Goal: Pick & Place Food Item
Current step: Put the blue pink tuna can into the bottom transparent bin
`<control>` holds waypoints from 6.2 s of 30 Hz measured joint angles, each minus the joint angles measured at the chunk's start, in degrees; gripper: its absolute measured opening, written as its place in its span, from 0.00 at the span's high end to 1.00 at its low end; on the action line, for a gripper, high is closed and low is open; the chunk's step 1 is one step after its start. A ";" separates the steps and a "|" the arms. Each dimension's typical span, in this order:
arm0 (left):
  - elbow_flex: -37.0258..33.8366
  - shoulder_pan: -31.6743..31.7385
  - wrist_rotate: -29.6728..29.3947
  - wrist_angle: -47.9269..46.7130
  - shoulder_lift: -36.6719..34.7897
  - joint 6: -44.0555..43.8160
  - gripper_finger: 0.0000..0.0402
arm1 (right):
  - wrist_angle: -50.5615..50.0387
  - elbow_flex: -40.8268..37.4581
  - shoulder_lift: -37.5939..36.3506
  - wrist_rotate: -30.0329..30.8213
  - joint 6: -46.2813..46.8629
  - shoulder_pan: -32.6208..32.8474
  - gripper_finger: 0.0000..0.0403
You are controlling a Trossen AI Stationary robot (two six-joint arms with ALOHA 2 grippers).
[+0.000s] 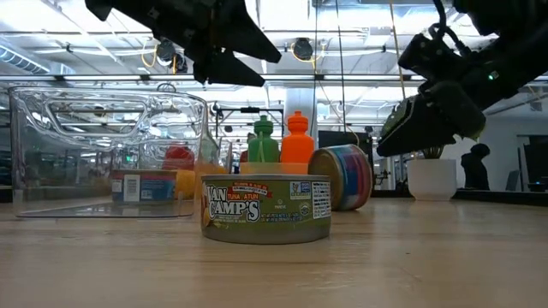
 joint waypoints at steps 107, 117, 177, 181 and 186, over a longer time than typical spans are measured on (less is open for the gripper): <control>0.07 -1.50 21.30 25.31 9.22 11.43 0.38 | 38.62 0.07 0.20 -16.88 -17.27 6.38 0.59; 0.07 -3.50 14.61 24.15 8.50 17.85 0.48 | 38.57 0.09 0.24 -17.13 -18.36 6.36 0.54; -1.25 -9.49 -17.32 -54.05 3.06 -27.72 0.08 | 35.32 0.00 0.20 -17.94 -16.19 5.88 0.31; -1.00 -9.48 -16.94 -53.65 3.06 -26.51 0.09 | 35.32 0.00 0.20 -17.94 -16.19 5.88 0.31; 0.86 -9.44 -15.96 -55.30 2.53 -22.49 0.11 | 35.32 0.00 0.20 -17.94 -16.19 5.87 0.31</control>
